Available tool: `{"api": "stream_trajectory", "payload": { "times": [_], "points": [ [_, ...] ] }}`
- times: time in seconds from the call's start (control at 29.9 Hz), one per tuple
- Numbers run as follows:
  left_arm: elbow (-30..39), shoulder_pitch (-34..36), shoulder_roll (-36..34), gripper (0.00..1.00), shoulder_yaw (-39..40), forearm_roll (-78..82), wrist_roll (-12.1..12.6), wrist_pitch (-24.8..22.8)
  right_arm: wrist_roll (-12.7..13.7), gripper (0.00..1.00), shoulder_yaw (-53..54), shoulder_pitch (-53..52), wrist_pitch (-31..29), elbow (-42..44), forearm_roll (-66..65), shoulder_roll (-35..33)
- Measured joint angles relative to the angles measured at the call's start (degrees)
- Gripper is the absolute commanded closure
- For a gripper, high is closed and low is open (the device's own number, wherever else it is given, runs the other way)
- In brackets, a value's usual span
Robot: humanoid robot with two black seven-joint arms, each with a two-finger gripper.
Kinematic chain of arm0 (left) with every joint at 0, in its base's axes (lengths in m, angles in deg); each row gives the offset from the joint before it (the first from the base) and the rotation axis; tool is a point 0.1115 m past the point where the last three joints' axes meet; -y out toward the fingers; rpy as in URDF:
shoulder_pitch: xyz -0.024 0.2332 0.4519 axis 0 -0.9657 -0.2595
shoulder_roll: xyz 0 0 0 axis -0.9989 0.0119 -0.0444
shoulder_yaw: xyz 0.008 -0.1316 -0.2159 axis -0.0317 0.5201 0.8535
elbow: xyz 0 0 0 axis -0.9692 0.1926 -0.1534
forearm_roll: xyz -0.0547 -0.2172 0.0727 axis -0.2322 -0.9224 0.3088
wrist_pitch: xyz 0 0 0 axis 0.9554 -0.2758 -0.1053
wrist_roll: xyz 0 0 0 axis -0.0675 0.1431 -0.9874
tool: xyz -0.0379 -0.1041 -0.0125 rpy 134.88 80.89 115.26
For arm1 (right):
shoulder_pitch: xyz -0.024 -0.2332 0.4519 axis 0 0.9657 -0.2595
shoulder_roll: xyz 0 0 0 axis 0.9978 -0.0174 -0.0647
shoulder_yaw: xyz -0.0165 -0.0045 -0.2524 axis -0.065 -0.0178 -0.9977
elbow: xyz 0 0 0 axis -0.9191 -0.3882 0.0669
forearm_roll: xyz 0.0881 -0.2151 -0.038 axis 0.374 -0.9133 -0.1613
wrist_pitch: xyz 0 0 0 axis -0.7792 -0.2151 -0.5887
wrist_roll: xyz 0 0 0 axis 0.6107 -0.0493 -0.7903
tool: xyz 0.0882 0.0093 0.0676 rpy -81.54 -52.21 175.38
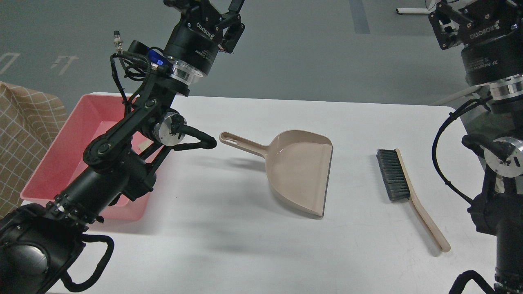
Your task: Sweep and dump garbage into bin
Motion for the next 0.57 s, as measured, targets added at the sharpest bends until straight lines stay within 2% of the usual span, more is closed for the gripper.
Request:
{"api": "stream_trajectory", "payload": {
  "times": [0.57],
  "points": [
    [1.2,-1.0,-0.3,0.02,2.1,-2.3,0.0,-2.1,0.8,0.00,-4.0,-0.1,4.3,0.1,0.5,0.0]
  ]
}}
